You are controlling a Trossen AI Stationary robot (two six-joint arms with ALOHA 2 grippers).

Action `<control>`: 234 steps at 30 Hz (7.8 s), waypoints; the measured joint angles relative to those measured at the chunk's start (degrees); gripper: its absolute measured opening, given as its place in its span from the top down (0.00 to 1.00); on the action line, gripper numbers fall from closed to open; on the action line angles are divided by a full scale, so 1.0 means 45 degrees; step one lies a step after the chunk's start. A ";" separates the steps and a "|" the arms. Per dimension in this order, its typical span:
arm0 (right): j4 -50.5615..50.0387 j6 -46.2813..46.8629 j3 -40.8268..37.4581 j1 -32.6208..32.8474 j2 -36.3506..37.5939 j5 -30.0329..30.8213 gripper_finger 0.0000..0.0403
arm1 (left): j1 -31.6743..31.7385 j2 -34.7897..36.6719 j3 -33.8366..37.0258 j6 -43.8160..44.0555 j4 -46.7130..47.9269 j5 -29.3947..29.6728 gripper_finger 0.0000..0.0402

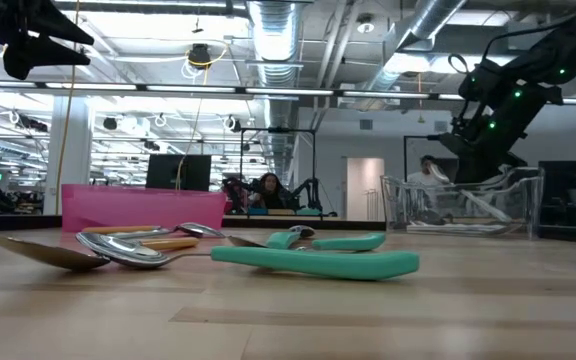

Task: Sort silverware by color (type)
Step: Put the patterned blue spoon into the transparent bin, then put the light blue spoon into the yellow bin

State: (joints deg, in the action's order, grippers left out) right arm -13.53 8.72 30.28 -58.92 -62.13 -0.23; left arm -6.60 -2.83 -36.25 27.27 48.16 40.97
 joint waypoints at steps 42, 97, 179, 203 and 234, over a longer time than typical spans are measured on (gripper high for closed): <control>-0.7178 0.6787 0.3468 0.9557 0.0005 -0.5337 0.58 | 0.0002 0.0000 0.0000 -0.0002 0.0000 0.0000 0.49; -0.8602 2.6477 0.3812 2.3160 -0.7339 0.0171 0.62 | 0.0002 -0.0005 0.0005 -0.0005 0.0001 0.0004 0.49; -1.0609 2.0774 0.4569 2.1996 -0.3755 0.2118 0.46 | 0.0002 -0.0005 0.0005 -0.0005 0.0005 0.0092 0.49; -0.6593 1.9718 0.2948 2.0831 -0.4018 0.2365 0.46 | -0.0003 -0.0005 0.0005 -0.0005 0.0005 0.0090 0.49; -0.5903 1.8281 0.3026 1.9983 -0.6183 0.1727 0.91 | 0.0002 0.0000 0.0005 -0.0005 0.0007 0.0090 0.49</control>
State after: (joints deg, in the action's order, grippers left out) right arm -40.10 90.98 43.90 31.01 -89.95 7.54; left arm -6.59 -2.83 -36.23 27.24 48.19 41.38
